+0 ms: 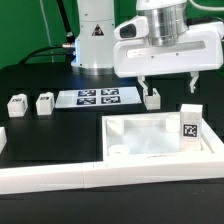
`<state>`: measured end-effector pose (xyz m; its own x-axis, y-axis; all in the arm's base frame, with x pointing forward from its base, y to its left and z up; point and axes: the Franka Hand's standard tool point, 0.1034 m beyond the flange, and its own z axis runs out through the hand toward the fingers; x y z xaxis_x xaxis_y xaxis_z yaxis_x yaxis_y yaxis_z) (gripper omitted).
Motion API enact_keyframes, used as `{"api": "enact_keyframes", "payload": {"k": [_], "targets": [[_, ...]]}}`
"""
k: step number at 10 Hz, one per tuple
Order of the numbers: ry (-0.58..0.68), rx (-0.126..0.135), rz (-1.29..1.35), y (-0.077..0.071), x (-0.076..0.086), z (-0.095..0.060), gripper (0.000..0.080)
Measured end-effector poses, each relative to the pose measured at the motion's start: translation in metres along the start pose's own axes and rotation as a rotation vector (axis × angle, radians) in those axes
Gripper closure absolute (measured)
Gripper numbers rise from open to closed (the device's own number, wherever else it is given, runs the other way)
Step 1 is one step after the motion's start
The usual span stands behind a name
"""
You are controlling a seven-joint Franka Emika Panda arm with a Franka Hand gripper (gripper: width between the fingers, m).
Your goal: Assemble square table
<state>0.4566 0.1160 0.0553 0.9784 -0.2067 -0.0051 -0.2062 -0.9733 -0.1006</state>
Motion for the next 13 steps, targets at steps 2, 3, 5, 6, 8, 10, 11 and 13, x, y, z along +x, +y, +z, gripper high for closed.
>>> {"api": "enact_keyframes", "payload": {"k": [2,3,5,6,8,10,11,13], "targets": [[-0.007,-0.003,-0.084,0.002,0.002,0.000,0.0151],[-0.028,-0.002,-0.077,0.002,0.000,0.001,0.0151],[-0.079,-0.015,-0.085,0.010,-0.011,0.007,0.0151],[-0.180,-0.046,-0.110,0.019,-0.025,0.012,0.0151],[-0.281,-0.058,-0.099,0.024,-0.031,0.019,0.0151],[-0.425,-0.059,-0.083,0.025,-0.032,0.018,0.0151],[-0.461,-0.058,-0.077,0.025,-0.031,0.019,0.0151],[-0.641,-0.057,-0.047,0.028,-0.046,0.027,0.0151]]}}
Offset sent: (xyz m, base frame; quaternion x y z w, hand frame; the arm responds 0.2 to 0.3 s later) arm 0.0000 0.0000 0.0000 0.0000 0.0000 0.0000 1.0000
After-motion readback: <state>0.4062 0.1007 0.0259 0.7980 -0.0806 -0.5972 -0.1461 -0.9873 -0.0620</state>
